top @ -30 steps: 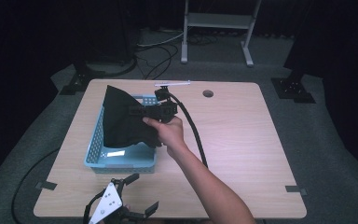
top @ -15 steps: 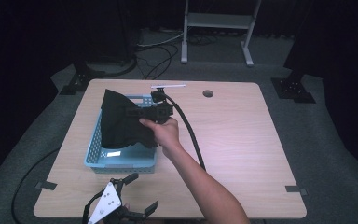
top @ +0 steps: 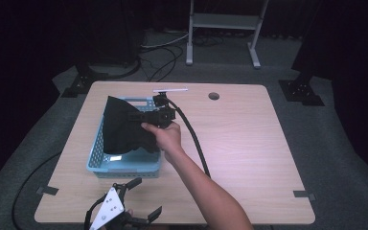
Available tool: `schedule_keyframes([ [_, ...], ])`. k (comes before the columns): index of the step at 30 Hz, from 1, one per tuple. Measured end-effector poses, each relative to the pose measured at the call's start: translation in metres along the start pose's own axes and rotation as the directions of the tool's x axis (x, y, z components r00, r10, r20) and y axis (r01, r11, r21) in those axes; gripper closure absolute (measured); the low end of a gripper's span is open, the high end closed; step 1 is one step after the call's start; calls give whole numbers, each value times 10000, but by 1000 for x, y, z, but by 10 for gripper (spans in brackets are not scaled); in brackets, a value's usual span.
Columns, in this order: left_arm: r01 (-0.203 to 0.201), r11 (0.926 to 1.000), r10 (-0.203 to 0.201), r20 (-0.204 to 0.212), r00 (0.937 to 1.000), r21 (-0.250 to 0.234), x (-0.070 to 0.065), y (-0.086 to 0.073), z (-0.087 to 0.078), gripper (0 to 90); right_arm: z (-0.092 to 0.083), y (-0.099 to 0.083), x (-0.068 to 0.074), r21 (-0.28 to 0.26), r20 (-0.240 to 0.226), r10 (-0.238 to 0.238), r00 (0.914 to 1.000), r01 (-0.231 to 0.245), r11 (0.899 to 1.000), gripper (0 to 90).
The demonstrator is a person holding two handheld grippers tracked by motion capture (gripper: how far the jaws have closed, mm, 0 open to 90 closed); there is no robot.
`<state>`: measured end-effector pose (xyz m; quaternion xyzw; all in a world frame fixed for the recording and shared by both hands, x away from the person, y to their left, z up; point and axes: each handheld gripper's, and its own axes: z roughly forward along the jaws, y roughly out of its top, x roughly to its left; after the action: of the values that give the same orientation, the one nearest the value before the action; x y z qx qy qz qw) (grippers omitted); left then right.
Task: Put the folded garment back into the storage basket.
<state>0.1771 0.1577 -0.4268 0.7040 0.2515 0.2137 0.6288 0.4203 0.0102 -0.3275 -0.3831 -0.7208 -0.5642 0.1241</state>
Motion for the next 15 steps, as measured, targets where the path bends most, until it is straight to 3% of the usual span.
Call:
schedule_keyframes([
  [15, 65, 10000, -65, -16, 10000, -38, 1, 0, 0, 0, 15, -8, -12, 227, 50, 294, 9996, -295, 9993, 760],
])
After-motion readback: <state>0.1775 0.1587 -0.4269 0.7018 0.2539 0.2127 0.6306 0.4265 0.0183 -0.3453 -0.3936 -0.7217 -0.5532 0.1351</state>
